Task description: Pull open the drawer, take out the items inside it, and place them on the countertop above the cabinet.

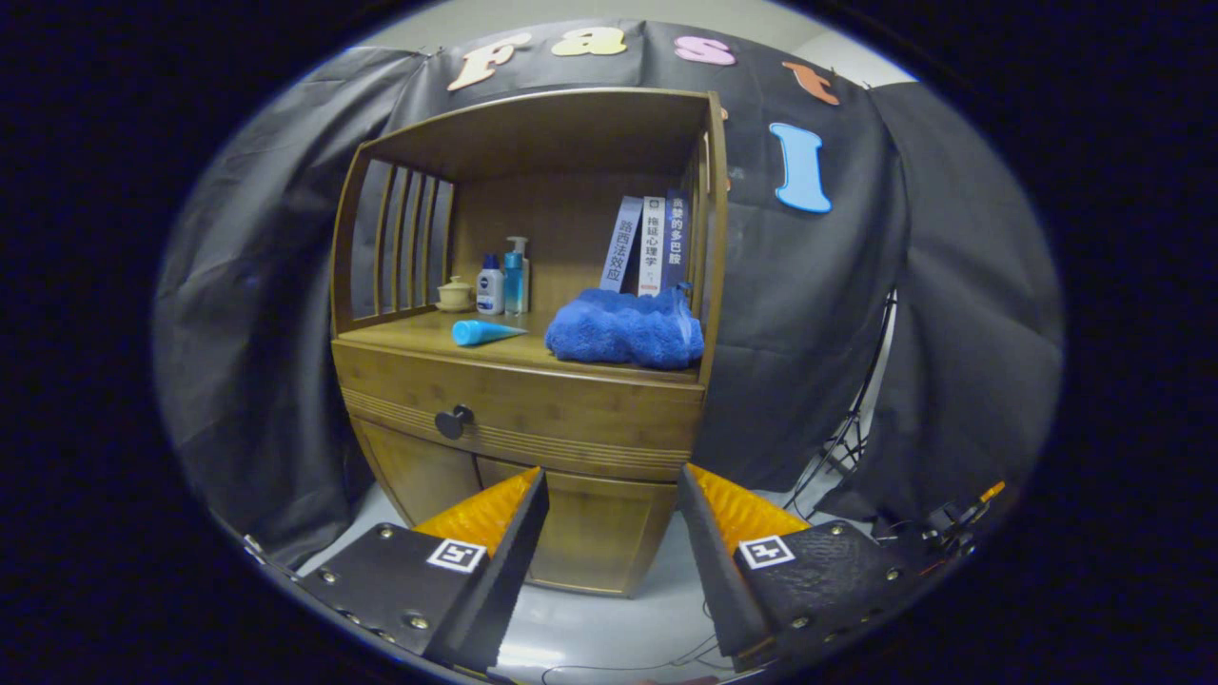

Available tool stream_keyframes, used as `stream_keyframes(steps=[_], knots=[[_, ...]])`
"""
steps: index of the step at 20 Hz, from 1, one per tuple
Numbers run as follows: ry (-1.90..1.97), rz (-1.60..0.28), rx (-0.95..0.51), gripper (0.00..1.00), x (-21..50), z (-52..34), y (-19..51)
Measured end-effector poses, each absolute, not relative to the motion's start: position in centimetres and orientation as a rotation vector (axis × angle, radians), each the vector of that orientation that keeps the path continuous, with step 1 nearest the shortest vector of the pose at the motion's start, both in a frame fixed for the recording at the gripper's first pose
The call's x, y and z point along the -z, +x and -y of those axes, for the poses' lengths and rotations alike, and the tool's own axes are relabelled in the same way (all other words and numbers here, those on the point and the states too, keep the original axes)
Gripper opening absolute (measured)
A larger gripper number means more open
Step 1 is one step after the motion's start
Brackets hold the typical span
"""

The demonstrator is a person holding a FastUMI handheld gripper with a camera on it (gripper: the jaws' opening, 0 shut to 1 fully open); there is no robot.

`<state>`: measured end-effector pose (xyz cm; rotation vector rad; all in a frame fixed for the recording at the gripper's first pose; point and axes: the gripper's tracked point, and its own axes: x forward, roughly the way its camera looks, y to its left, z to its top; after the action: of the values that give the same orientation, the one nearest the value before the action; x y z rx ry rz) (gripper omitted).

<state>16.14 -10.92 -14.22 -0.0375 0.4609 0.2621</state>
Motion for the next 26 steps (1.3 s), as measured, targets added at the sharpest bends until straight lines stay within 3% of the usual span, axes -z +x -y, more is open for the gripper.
stream_keyframes(steps=[26], knots=[[0.033,-0.425,-0.190,0.82,17.4,18.2,16.9]])
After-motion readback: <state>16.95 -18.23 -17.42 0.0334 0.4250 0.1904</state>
